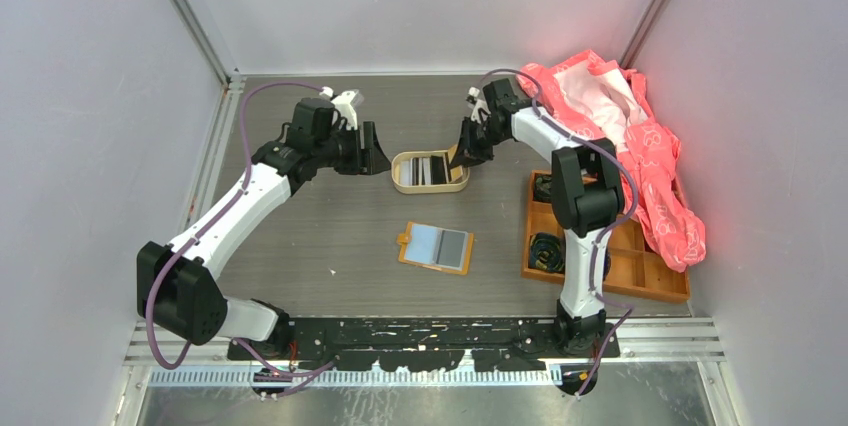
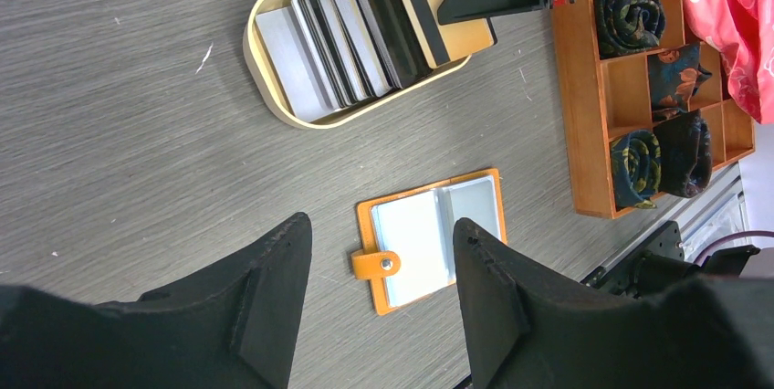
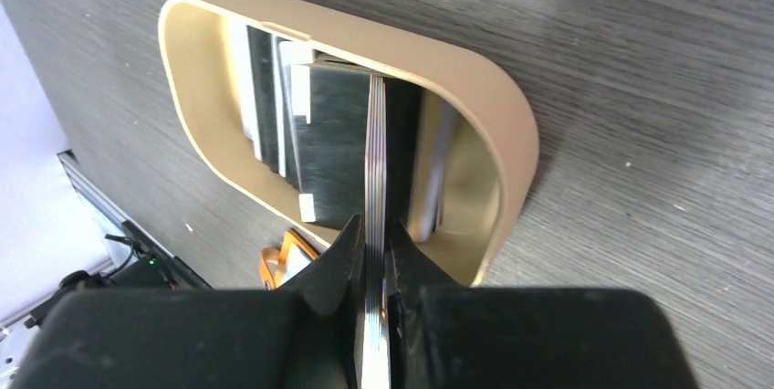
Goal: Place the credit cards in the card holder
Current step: Pick up the credit card from the storage box.
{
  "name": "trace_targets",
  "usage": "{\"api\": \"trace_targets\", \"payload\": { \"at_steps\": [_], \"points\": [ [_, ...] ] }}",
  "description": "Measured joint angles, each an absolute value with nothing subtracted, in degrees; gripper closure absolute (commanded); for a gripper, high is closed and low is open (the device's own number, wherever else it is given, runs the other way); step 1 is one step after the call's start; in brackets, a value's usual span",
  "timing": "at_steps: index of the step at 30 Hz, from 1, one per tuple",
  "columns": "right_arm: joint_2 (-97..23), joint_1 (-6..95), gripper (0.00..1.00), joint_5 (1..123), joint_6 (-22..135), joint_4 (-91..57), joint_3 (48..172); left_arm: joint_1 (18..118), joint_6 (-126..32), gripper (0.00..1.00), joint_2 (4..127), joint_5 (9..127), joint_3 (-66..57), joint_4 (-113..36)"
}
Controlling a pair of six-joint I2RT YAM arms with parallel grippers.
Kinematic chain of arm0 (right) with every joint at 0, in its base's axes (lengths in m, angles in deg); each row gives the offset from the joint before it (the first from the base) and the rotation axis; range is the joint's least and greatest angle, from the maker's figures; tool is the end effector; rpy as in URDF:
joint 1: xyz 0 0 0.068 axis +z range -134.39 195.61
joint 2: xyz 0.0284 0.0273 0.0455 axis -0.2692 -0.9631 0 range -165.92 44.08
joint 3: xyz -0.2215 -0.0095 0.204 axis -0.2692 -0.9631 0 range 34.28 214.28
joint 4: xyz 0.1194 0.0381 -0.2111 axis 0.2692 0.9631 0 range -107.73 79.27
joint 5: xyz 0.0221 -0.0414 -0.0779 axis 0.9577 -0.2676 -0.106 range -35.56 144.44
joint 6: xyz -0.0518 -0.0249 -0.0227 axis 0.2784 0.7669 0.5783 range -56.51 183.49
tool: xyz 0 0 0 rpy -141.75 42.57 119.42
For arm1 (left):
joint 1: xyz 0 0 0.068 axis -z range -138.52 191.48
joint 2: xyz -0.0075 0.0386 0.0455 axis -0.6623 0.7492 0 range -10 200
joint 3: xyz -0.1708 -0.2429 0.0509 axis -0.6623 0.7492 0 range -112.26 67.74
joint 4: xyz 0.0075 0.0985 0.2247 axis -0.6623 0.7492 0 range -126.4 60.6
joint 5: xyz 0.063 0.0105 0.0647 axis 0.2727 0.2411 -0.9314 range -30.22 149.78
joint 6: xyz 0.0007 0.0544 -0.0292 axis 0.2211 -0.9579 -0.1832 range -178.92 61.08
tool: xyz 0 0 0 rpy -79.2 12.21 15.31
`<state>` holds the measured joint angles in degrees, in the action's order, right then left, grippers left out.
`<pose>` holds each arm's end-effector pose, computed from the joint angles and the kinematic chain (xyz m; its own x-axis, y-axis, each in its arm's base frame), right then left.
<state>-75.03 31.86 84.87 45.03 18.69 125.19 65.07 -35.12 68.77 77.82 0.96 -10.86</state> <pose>0.4165 0.1461 0.2118 -0.9651 0.0030 -0.2617 -0.1520 0.8076 0.5698 0.2618 -0.1301 0.3405 -0.7551 -0.0889 -0.6496 0.3289 0.8058 -0.4925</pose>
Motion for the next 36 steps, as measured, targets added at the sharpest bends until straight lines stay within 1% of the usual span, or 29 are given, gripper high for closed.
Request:
{"api": "trace_targets", "payload": {
  "at_steps": [12,17,20,21,36],
  "points": [
    [-74.4,29.7,0.96,88.2,44.7,17.0,124.1,65.1,-35.1,0.41,68.8,77.8,1.0,-10.9],
    [-74.4,29.3,0.89,89.4,44.2,16.8,124.0,65.1,-35.1,0.41,68.8,77.8,1.0,-10.9],
    [-74.4,29.3,0.81,89.9,44.0,16.5,124.0,65.1,-35.1,0.41,68.8,77.8,1.0,-10.8],
    [-74.4,29.3,0.79,90.1,43.9,16.5,124.0,65.1,-35.1,0.41,68.8,77.8,1.0,-10.9],
    [-74.5,28.9,0.77,90.4,43.8,16.6,124.0,65.0,-35.1,0.41,68.8,77.8,1.0,-10.9]
  ]
}}
